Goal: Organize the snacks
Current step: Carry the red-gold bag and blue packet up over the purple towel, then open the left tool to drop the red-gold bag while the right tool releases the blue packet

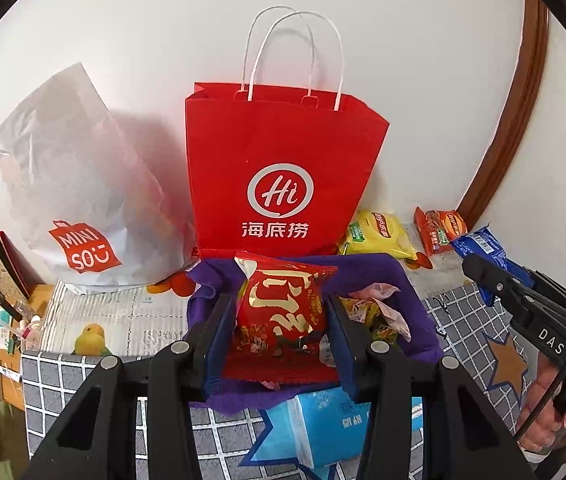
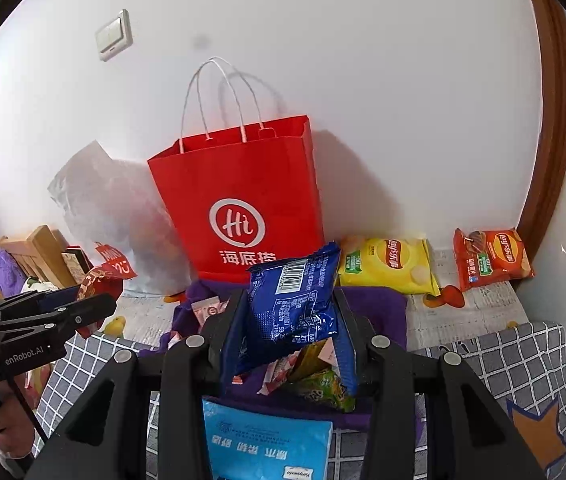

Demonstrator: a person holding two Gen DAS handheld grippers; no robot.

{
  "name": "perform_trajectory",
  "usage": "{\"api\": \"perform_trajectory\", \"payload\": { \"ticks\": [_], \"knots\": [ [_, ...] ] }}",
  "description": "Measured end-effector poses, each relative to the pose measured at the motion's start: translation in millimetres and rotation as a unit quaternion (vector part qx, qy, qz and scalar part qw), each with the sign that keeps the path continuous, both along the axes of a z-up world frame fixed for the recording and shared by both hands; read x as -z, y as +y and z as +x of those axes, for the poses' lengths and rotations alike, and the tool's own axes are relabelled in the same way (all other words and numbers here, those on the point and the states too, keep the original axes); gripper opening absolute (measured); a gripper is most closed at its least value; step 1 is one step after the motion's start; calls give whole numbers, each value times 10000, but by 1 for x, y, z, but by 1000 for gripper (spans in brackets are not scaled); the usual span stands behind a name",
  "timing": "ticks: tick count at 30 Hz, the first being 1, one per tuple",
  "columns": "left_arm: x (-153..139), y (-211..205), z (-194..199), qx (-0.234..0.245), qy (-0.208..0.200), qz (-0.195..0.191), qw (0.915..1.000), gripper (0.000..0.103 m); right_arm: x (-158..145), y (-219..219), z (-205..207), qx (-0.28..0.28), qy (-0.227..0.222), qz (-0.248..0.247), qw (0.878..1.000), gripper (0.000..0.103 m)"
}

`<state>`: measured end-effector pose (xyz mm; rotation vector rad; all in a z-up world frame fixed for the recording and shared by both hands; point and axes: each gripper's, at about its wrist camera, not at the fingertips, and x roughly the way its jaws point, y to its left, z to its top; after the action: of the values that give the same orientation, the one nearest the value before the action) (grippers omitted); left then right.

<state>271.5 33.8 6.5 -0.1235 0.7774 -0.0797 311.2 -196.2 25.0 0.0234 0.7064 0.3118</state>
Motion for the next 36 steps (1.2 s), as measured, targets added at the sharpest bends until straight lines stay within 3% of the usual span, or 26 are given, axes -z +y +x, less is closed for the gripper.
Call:
{"api": "perform_trajectory", "payload": {
  "ticks": [8,18,36],
  "knots": [
    [11,-2,23,33,99,59,9999,43,16,-7,23,67,243,45,9997,41],
    [17,-1,47,73,133,208,9997,43,17,-4,42,-5,198,31,9998,41],
    [56,10,74,122,465,-117,9988,43,64,-8,71,-36,660,-230,9975,41]
  ]
}}
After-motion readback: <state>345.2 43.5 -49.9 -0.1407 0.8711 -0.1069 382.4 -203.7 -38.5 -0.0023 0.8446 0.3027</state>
